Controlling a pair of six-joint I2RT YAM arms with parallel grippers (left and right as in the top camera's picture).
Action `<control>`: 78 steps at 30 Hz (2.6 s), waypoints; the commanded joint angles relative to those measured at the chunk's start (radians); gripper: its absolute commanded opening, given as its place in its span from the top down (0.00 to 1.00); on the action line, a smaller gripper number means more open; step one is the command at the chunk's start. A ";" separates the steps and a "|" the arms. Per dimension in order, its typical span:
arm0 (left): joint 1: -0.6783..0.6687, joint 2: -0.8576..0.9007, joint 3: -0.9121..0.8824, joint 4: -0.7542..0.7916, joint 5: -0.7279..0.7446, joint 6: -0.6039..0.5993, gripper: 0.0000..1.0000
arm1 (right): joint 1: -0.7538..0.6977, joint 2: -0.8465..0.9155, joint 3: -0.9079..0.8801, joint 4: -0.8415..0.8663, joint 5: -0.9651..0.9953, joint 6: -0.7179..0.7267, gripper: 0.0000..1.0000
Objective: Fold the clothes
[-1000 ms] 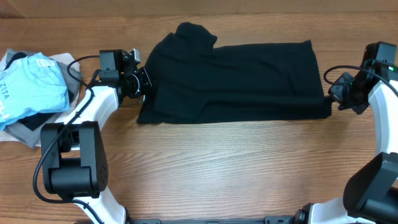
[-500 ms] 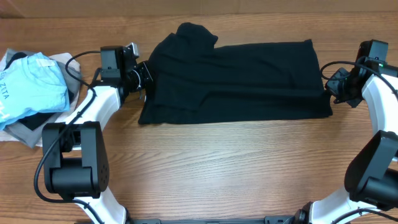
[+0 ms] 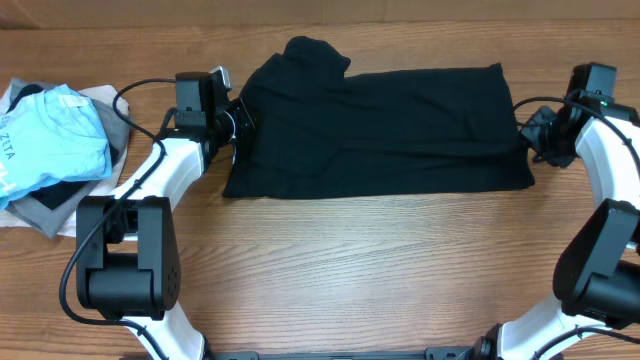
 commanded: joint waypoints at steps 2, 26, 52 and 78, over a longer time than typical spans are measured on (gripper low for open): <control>0.016 0.000 0.017 0.006 0.020 -0.010 0.76 | 0.014 0.003 0.008 0.013 -0.010 -0.065 0.24; -0.068 0.000 0.016 -0.469 -0.148 0.200 0.80 | -0.058 0.003 -0.277 0.085 -0.148 -0.049 0.43; 0.122 -0.058 0.016 -1.008 -0.298 0.153 0.96 | -0.102 -0.112 -0.278 -0.447 0.060 0.110 0.96; 0.023 -0.271 0.315 -0.824 -0.017 0.328 0.27 | -0.102 -0.209 -0.103 -0.426 -0.022 0.063 0.01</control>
